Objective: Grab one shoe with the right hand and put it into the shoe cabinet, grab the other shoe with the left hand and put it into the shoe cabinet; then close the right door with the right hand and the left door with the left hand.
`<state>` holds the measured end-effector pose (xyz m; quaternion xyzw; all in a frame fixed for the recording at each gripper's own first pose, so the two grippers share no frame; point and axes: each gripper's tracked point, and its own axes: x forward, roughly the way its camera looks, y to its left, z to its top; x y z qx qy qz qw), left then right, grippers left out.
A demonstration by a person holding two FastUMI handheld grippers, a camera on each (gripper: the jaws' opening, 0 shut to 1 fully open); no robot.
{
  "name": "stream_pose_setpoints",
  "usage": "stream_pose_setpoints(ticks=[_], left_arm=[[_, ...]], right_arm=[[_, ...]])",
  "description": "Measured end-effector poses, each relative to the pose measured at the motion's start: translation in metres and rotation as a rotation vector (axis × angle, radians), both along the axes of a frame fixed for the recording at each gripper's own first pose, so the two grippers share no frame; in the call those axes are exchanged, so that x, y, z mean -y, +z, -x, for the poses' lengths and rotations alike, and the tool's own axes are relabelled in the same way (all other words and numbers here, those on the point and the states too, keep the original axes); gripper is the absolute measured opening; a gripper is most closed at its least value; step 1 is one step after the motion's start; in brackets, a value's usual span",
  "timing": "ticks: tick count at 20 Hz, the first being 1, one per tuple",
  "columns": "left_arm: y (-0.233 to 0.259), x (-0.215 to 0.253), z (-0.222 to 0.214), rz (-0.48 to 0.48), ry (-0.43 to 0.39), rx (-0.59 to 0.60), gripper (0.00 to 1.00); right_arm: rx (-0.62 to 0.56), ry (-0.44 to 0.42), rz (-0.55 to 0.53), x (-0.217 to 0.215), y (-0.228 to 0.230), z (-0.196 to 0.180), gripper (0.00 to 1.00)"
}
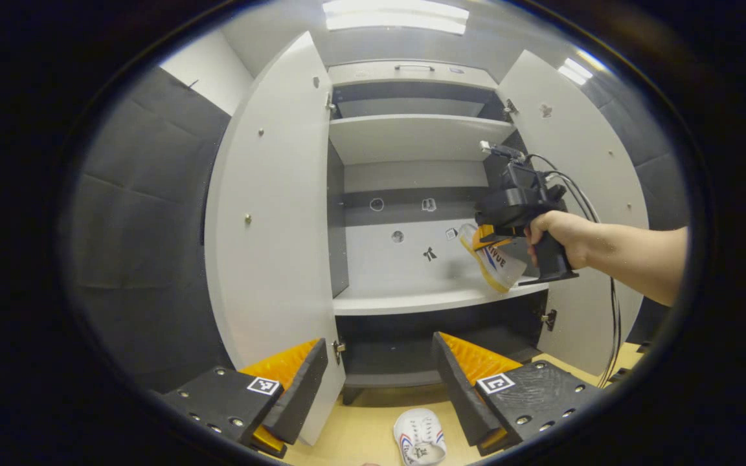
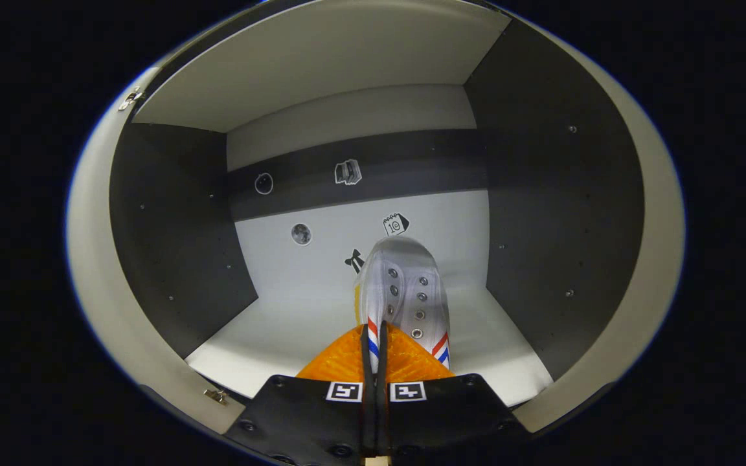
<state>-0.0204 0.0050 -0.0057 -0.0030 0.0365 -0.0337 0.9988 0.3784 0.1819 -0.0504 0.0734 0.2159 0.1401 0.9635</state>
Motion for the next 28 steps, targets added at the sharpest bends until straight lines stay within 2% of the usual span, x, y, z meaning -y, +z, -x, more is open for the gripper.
stream_pose_setpoints(ticks=[5,10,11,13,14,15,17,18,19,21,22,23,25,26,27,28], left_arm=[[-0.003,0.002,-0.001,0.012,-0.012,-0.012,0.87],[-0.005,0.004,0.002,0.024,-0.018,-0.03,0.97],[-0.006,0.003,0.001,0.022,-0.017,-0.033,0.94],[-0.007,0.003,0.001,0.016,-0.016,-0.038,0.94],[-0.007,0.003,0.001,0.017,-0.018,-0.042,0.87],[-0.007,0.003,0.002,0.018,-0.019,-0.047,0.94],[-0.007,0.003,0.002,0.018,-0.019,-0.055,0.94],[-0.007,0.003,0.002,0.013,-0.019,-0.057,0.94],[-0.007,0.003,0.003,0.008,-0.018,-0.056,0.91],[-0.007,0.004,0.003,0.007,-0.023,-0.054,0.94],[-0.007,0.004,0.003,0.009,-0.027,-0.054,1.0],[-0.008,0.004,0.003,0.01,-0.028,-0.055,1.0],[-0.007,0.006,0.004,0.009,-0.038,-0.053,1.0],[-0.006,0.006,0.003,0.005,-0.044,-0.05,0.94],[-0.005,0.007,0.003,-0.001,-0.052,-0.045,1.0],[-0.005,0.007,0.003,-0.006,-0.06,-0.041,1.0]], right_arm=[[-0.05,-0.023,0.028,-0.011,-0.024,-0.027,0.01],[-0.114,-0.027,0.039,-0.019,-0.045,-0.037,0.02],[-0.124,-0.028,0.043,-0.02,-0.05,-0.038,0.02],[-0.136,-0.038,0.05,-0.02,-0.057,-0.042,0.0],[-0.146,-0.027,0.036,-0.023,-0.059,-0.041,0.08],[-0.146,-0.014,0.019,-0.03,-0.058,-0.039,0.08],[-0.105,-0.024,0.047,-0.027,-0.051,-0.039,0.23],[-0.075,-0.021,0.048,-0.026,-0.043,-0.036,0.41],[-0.052,-0.007,0.029,-0.031,-0.036,-0.03,0.46],[-0.012,-0.012,0.014,-0.025,-0.023,-0.019,0.77],[0.019,-0.019,0.013,-0.019,-0.015,-0.013,0.93],[0.052,-0.018,0.013,-0.016,-0.006,-0.005,0.97],[0.114,-0.018,0.022,-0.004,0.01,0.015,0.98],[0.146,-0.017,0.028,0.003,0.018,0.026,0.98],[0.176,-0.026,0.029,0.01,0.026,0.037,0.97],[0.205,-0.036,0.026,0.019,0.035,0.047,0.97]])
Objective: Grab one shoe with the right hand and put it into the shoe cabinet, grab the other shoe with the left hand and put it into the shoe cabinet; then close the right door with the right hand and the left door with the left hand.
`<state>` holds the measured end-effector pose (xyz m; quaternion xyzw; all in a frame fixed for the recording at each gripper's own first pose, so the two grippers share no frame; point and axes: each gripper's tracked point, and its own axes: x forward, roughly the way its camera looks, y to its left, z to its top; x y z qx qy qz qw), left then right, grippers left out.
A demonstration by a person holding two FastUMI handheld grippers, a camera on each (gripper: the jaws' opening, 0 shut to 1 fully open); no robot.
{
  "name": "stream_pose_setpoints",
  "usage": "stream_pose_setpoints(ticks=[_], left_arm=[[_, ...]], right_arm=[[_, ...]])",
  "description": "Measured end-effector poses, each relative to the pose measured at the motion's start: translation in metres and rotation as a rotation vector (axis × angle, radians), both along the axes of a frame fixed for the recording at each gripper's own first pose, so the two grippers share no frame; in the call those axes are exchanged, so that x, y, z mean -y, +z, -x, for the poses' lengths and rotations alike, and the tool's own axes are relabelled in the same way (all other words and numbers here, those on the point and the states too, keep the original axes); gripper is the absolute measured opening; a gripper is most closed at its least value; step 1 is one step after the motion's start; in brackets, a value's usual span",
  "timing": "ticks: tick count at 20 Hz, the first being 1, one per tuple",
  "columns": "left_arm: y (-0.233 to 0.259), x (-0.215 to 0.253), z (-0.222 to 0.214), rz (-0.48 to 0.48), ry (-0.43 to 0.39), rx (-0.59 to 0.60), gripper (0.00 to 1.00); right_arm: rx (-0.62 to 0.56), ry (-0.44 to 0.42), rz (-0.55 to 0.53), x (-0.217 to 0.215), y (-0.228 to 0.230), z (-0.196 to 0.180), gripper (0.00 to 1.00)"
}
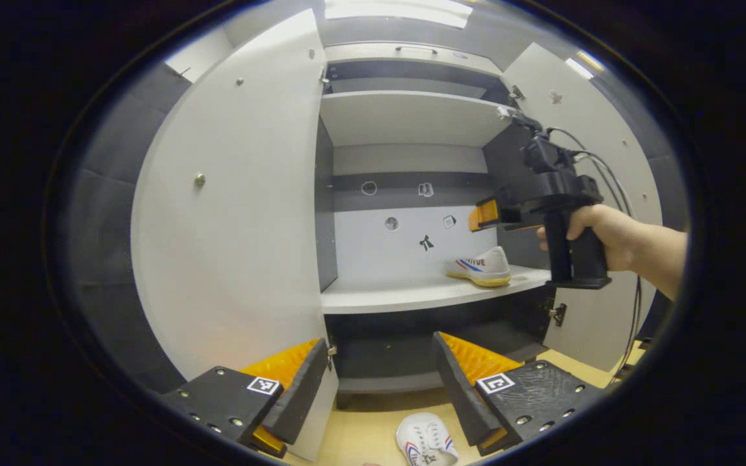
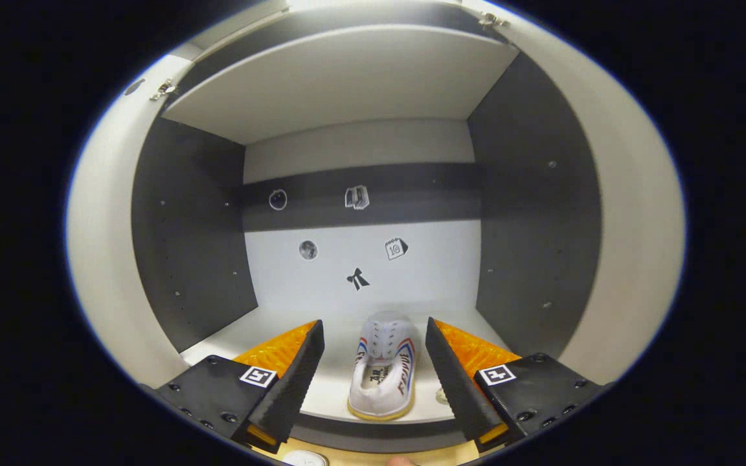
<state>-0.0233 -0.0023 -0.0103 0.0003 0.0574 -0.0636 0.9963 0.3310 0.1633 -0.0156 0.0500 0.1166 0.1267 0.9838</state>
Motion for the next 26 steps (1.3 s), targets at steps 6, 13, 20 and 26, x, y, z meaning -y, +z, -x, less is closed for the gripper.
stream_pose_setpoints(ticks=[6,13,20,26], left_arm=[[-0.001,0.009,0.005,0.008,-0.047,-0.017,0.94],[-0.015,0.012,0.015,-0.006,-0.086,-0.082,0.94],[-0.037,0.013,0.03,-0.021,-0.106,-0.182,0.94],[-0.064,0.01,0.046,-0.062,-0.118,-0.295,0.94]], right_arm=[[0.065,-0.02,-0.009,0.039,0.02,0.067,0.97],[0.108,-0.012,0.008,0.067,0.008,0.145,0.97],[0.077,-0.035,0.067,0.101,-0.027,0.201,0.97],[0.044,-0.067,0.086,0.12,-0.044,0.231,0.97]])
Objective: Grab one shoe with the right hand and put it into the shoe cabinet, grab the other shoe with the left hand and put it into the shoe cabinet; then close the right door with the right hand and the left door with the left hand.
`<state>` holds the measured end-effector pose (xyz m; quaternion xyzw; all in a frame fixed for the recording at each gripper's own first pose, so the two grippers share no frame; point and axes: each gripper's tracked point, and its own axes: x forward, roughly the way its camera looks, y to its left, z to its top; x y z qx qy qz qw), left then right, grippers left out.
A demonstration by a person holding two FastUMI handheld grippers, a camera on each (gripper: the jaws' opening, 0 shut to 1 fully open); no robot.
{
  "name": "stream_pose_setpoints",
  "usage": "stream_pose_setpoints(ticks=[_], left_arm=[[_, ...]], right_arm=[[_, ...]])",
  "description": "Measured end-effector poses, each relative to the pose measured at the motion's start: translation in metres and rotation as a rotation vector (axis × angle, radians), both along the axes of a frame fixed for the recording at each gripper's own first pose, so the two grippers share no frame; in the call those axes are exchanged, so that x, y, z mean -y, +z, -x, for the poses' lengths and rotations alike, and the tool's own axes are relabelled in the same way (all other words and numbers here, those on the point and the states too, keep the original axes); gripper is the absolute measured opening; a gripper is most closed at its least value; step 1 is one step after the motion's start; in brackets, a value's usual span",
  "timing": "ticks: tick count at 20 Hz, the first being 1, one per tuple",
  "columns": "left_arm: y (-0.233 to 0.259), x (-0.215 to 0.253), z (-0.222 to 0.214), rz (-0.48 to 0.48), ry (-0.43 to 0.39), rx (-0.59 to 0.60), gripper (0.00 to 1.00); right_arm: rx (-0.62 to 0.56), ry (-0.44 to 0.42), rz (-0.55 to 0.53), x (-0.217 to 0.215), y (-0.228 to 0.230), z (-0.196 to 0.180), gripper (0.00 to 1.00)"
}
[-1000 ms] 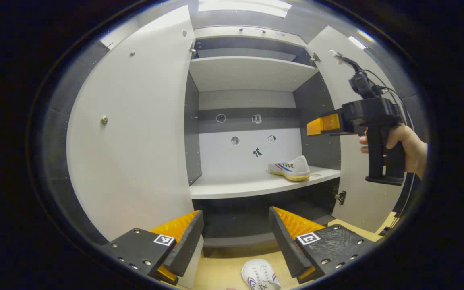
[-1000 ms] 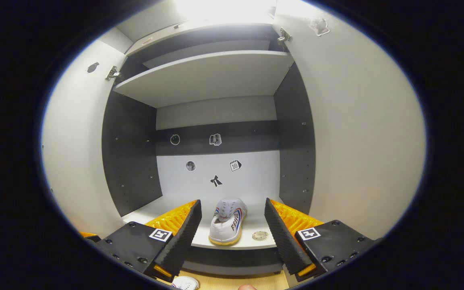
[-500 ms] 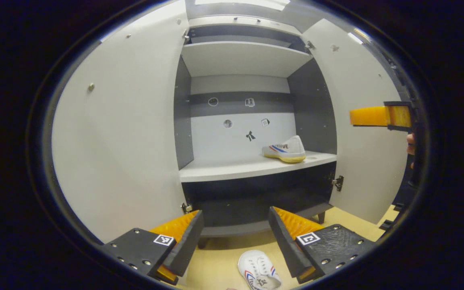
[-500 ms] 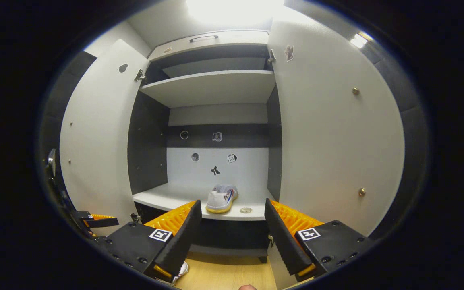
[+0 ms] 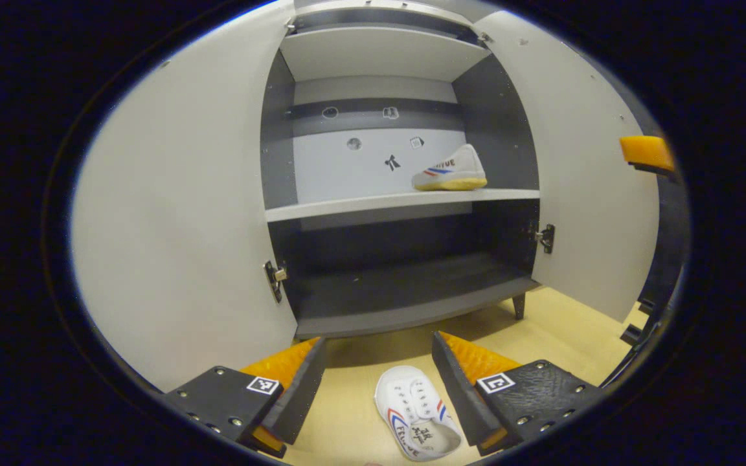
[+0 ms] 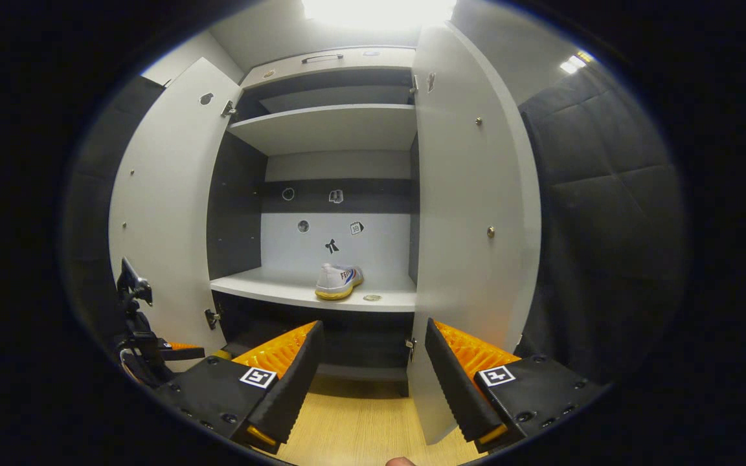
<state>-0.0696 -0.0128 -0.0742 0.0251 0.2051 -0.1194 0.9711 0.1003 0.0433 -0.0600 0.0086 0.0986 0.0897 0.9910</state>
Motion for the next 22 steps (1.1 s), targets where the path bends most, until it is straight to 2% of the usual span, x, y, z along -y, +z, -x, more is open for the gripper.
stream_pose_setpoints(ticks=[2,3,4,12,20,21,22], left_arm=[[-0.009,0.001,0.002,-0.002,-0.002,-0.035,0.94],[-0.013,0.0,0.004,-0.006,-0.004,-0.055,0.87],[-0.019,0.0,0.005,-0.012,-0.005,-0.079,0.94],[-0.052,-0.005,0.02,-0.061,-0.005,-0.272,0.94],[-0.06,-0.004,0.03,-0.046,-0.022,-0.407,0.95],[-0.063,-0.004,0.031,-0.045,-0.024,-0.416,1.0],[-0.064,-0.004,0.031,-0.049,-0.03,-0.428,1.0]], right_arm=[[-0.002,-0.015,0.008,0.006,-0.002,0.005,0.97],[-0.002,-0.023,0.006,0.008,-0.001,0.006,0.97],[-0.001,-0.028,0.003,0.01,0.0,0.008,0.97],[-0.029,-0.062,0.006,0.016,-0.008,0.019,0.97],[-0.047,-0.076,0.013,0.017,-0.014,0.013,0.97],[-0.048,-0.074,0.017,0.018,-0.013,0.009,0.97],[-0.047,-0.071,0.016,0.017,-0.012,0.008,0.98]])
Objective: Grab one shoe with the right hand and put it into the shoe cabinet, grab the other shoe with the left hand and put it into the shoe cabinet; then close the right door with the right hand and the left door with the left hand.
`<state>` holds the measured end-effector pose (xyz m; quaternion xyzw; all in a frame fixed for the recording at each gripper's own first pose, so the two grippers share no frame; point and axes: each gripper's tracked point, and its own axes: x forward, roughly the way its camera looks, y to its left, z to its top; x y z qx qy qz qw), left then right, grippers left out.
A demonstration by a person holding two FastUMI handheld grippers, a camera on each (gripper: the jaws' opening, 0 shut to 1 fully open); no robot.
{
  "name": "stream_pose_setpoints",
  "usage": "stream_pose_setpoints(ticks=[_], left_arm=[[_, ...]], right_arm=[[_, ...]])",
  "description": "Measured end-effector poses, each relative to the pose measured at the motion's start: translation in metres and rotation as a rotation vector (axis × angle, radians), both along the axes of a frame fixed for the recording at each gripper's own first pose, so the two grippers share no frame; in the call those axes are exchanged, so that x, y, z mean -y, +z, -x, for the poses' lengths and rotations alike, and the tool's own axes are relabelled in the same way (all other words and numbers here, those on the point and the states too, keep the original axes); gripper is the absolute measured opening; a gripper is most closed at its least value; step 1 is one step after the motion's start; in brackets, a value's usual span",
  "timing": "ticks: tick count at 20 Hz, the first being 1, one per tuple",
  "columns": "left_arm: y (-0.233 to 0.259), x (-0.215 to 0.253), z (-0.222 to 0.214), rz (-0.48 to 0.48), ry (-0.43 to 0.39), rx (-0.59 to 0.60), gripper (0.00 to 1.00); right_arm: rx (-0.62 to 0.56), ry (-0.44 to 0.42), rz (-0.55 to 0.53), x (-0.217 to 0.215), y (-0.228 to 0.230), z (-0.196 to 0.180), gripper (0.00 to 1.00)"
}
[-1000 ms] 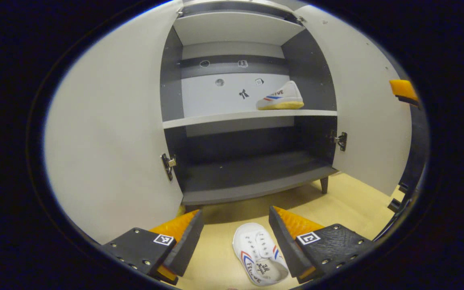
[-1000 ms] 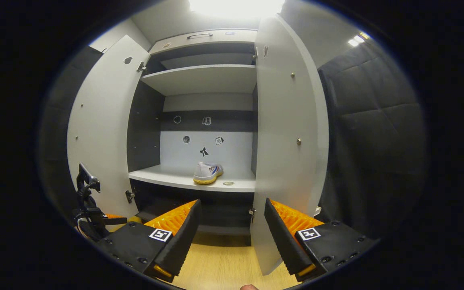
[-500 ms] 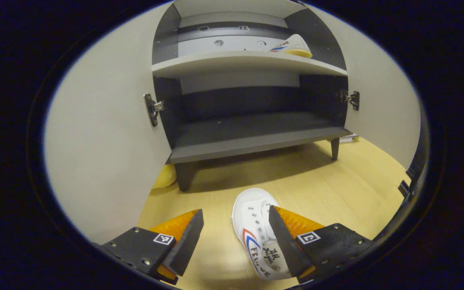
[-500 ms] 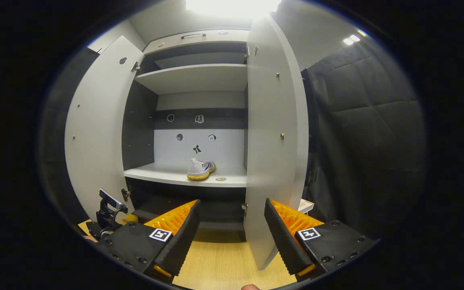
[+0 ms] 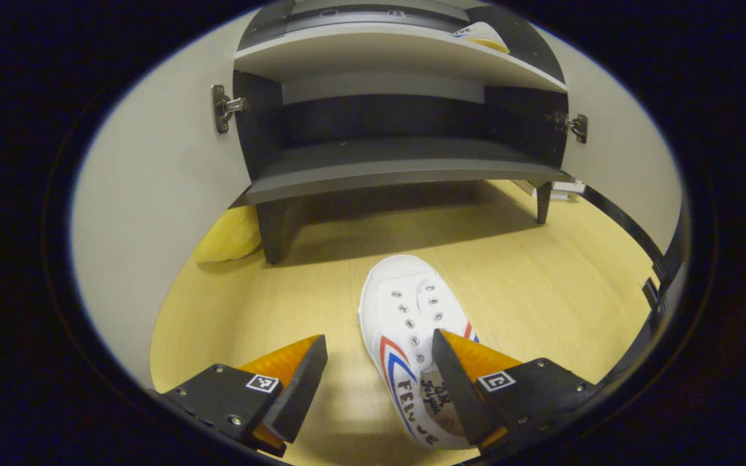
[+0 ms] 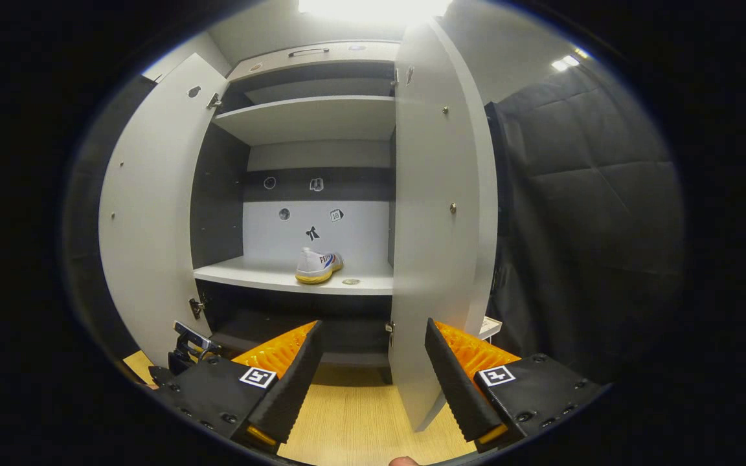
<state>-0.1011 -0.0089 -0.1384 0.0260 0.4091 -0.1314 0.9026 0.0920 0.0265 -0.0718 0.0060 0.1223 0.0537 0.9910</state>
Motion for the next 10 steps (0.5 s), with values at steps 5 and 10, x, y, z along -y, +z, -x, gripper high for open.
stream_pose_setpoints(ticks=[5,10], left_arm=[[-0.008,0.0,0.005,0.012,-0.02,-0.01,1.0],[-0.01,0.008,0.008,0.041,-0.016,-0.039,0.8]], right_arm=[[-0.003,0.019,-0.008,-0.006,-0.001,-0.001,0.93],[-0.012,0.04,-0.01,-0.012,-0.002,-0.002,0.98]])
